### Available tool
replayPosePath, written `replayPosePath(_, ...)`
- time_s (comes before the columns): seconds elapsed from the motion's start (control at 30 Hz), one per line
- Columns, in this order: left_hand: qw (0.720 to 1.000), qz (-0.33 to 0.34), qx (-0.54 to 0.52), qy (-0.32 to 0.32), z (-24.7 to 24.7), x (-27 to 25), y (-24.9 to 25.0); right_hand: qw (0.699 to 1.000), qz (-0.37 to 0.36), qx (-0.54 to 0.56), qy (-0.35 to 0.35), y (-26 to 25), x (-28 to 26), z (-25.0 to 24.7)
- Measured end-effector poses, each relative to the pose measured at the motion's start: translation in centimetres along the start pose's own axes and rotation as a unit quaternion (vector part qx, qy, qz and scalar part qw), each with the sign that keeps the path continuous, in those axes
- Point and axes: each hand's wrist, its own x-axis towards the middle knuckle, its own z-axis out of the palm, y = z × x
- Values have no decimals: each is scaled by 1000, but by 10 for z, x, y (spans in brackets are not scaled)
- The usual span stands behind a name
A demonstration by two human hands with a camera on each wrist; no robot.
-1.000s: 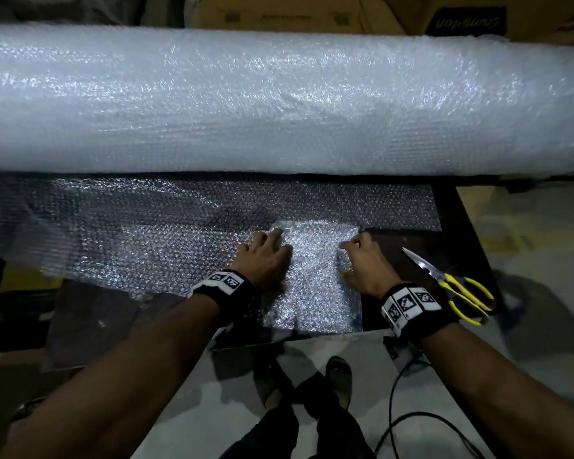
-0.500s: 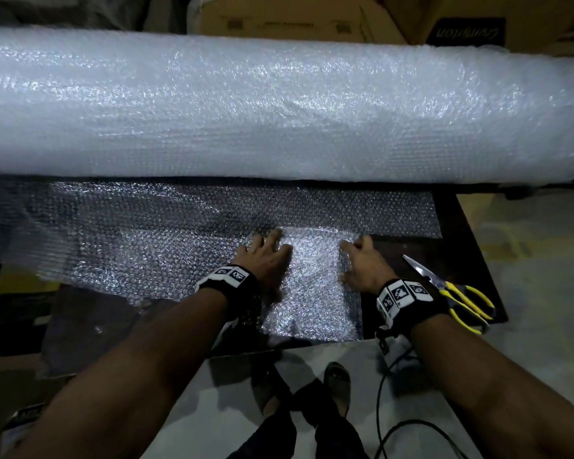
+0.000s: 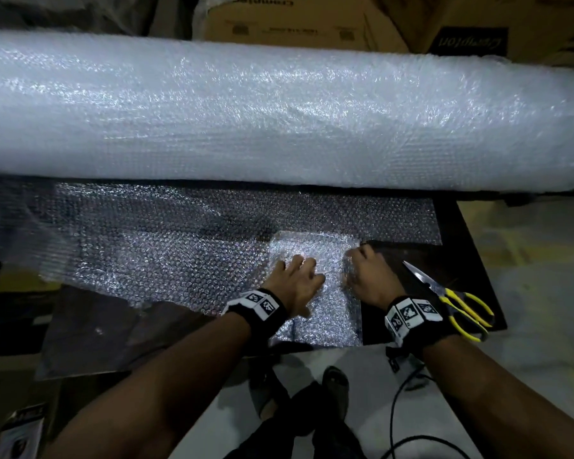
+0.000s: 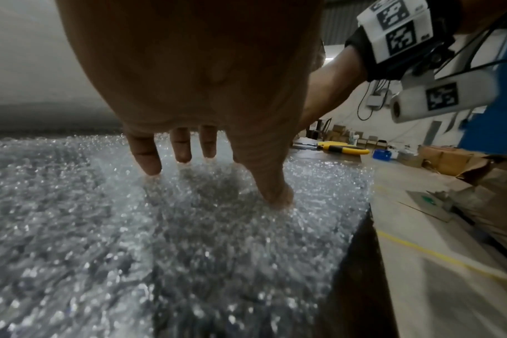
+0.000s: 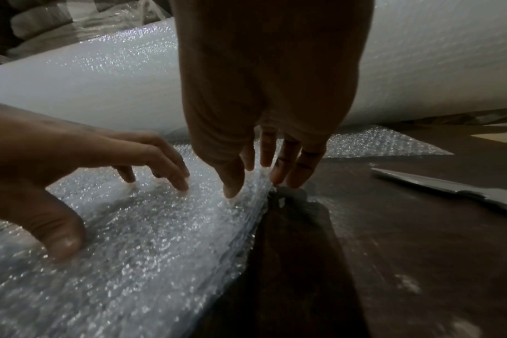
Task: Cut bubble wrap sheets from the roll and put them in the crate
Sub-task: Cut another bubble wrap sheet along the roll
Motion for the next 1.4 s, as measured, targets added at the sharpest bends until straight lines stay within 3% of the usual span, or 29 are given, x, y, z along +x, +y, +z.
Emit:
replayPosePath(0.33,1000,-8,6,2,8,-5,2,999,-17,-28,5,-1,9,4)
replayPosePath(0.53,1000,-17,-2,-4,4,1,3,999,20,0,-38,0,34,-10)
replayPosePath(0.67,1000,-20,2,-16,4,4,3,999,-2,52,-15,14,35,-10)
replayPosePath(0.77,999,-31,-15,-3,2,6,5,991,-23,106,78,37,23,-19)
replayPosePath(0.83,999,-48,-24,6,-1,7,8,989,-12,111,95,59,11,-26)
replayPosePath(1.03,989,-109,4,101,-15,13,35,993,22,79,82,137,-32,-42)
replayPosePath(1.2,984,-144,-2,104,-24,27,84,995,-14,23,94,205,-62,-36)
replayPosePath(1.4,967,-234,-49,89,-28,41,154,996,-84,-28,20,258,-89,-15)
